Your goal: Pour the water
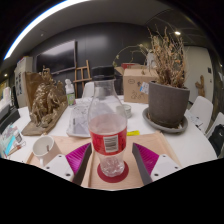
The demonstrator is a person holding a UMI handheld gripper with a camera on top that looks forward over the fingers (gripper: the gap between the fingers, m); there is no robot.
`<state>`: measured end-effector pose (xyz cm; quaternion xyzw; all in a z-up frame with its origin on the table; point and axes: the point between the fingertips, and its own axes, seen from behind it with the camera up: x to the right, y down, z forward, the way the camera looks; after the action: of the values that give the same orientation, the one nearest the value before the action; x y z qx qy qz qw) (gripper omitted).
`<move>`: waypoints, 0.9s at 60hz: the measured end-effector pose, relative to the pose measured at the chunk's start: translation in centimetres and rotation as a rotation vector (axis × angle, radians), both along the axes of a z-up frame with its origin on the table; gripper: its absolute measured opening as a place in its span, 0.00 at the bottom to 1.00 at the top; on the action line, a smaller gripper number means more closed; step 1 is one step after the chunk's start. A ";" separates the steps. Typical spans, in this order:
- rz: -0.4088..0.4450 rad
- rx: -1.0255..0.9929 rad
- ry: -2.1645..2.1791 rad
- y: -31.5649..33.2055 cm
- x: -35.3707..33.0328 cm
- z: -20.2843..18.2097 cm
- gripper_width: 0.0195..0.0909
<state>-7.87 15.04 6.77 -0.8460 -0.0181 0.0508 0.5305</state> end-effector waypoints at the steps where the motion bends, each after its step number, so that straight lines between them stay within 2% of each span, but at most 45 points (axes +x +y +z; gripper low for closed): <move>1: -0.003 -0.002 -0.003 -0.2 0.1 0.3 0.95; 4: -0.012 -0.009 -0.019 -1.0 0.3 1.2 0.91; 12: -0.050 -0.049 -0.069 -4.6 0.1 4.1 0.93; 26: -0.095 -0.168 -0.096 -15.8 -3.5 8.9 0.92; 39: -0.070 -0.192 -0.121 -24.2 -7.8 12.2 0.92; 54: -0.038 -0.196 -0.148 -28.2 -10.1 12.7 0.93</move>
<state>-17.94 -13.17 19.43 -0.8954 -0.0361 -0.0205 0.4434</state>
